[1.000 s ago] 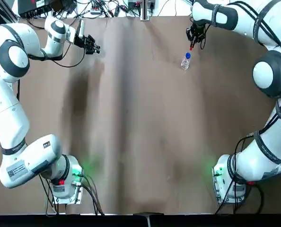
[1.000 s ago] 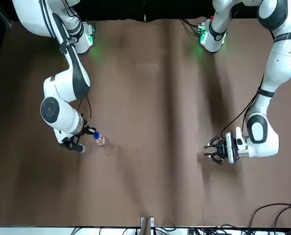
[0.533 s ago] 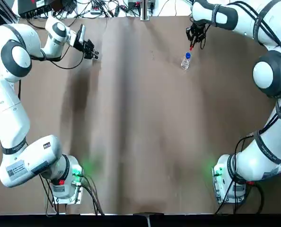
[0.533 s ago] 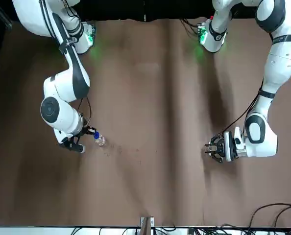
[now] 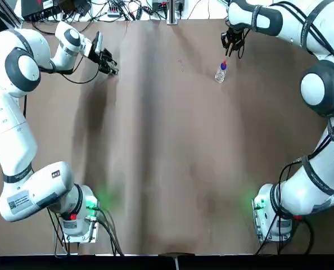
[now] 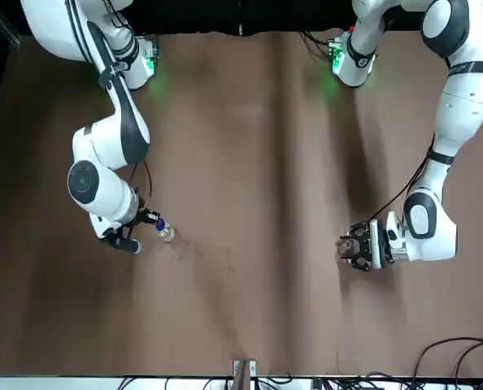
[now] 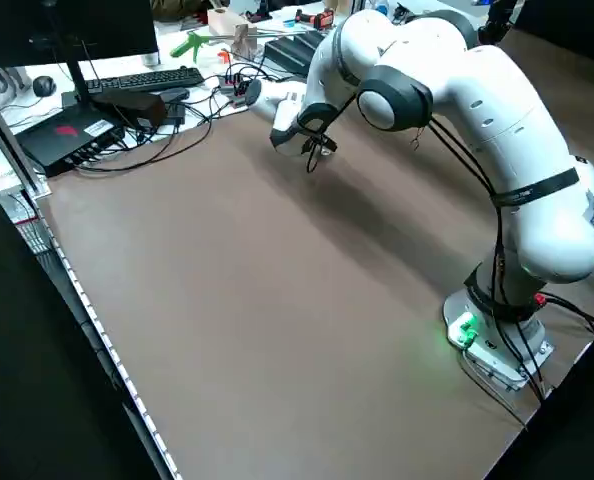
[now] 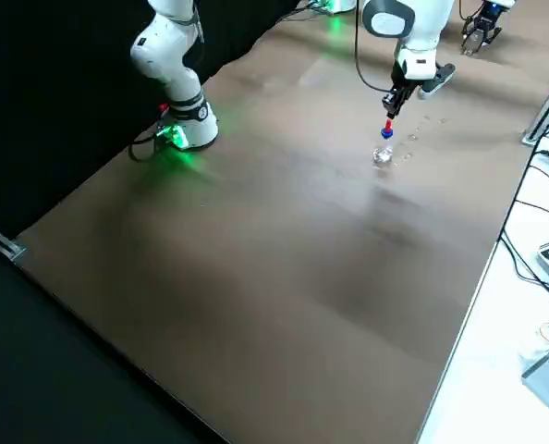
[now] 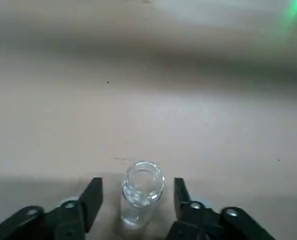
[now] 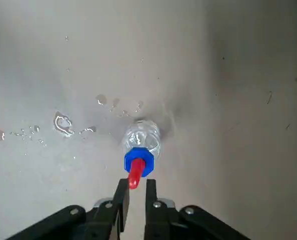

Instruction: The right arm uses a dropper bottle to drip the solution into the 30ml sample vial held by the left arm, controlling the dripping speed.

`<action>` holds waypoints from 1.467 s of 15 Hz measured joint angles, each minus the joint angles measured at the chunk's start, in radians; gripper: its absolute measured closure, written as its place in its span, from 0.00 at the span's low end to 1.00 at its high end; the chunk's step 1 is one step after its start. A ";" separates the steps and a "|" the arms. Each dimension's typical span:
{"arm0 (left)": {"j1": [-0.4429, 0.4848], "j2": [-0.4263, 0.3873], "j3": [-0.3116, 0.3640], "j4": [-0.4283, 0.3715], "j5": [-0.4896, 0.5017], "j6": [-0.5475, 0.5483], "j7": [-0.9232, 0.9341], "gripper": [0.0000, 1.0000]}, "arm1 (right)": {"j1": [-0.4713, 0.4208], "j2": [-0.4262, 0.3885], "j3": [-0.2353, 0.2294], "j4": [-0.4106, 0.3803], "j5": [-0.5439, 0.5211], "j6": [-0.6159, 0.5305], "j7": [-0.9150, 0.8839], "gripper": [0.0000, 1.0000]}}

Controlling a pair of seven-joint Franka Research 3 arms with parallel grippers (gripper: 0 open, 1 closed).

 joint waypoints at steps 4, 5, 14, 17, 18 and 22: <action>0.000 -0.001 0.000 0.007 0.000 0.003 0.000 0.01 | 0.000 0.000 0.001 0.000 0.000 0.000 0.000 0.75; 0.000 -0.003 0.000 0.010 0.000 0.004 -0.003 0.01 | 0.000 0.000 0.001 0.000 0.000 0.000 0.000 0.75; 0.019 -0.210 -0.001 0.027 0.000 -0.102 -0.478 0.01 | -0.068 -0.080 -0.004 0.035 -0.002 -0.129 -0.105 0.70; 0.018 -0.301 -0.001 0.010 0.006 -0.122 -0.650 0.01 | -0.137 -0.175 -0.004 0.048 -0.002 -0.252 -0.237 0.63; 0.017 -0.332 -0.001 -0.003 0.028 -0.122 -0.690 0.01 | -0.159 -0.204 -0.004 0.054 -0.002 -0.294 -0.277 0.63; 0.018 -0.460 0.014 -0.039 0.217 -0.122 -0.806 0.01 | -0.227 -0.295 -0.005 0.075 -0.002 -0.400 -0.361 0.48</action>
